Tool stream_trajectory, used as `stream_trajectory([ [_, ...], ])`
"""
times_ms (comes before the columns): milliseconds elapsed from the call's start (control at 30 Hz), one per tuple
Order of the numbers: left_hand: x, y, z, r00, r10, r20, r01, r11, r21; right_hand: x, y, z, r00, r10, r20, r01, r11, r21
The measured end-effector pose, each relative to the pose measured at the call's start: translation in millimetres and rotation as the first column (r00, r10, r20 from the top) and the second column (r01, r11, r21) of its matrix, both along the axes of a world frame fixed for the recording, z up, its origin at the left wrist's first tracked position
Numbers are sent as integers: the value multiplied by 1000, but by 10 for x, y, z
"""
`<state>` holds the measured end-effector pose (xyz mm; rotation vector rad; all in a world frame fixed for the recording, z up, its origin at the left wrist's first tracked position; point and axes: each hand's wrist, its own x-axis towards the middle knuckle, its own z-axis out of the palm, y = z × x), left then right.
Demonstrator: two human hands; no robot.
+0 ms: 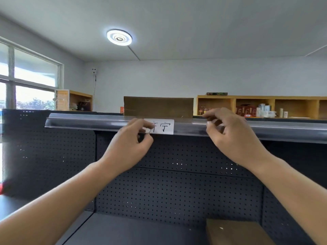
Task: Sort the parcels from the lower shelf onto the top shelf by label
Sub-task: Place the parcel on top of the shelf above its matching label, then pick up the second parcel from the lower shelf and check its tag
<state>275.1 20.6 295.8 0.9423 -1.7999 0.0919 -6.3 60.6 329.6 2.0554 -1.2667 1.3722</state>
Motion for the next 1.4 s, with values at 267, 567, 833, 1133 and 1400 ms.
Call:
stream_trajectory([
  [267, -371, 267, -564, 992, 24, 121, -23, 1000, -10, -445, 424, -774, 996, 28, 79, -28, 1000, -3],
  [567, -1169, 437, -1093, 993, 7, 121, -4, 1000, -23, -1352, 558, -1624, 994, -61, 85, 56, 997, 55],
  [833, -1873, 422, -1689, 921, 214, 326, -180, 975, -132, -2094, 521, -2302, 985, -173, 11, 169, 973, 158],
  [1133, -2559, 184, -2328, 853, 231, 468, -230, 971, -60, -2804, 165, -3057, 980, -197, -33, 195, 913, 358],
  [1400, -2934, -239, -3051, 726, 199, 659, -395, 904, 162, -3126, -279, -3695, 969, -247, -11, 196, 742, 641],
])
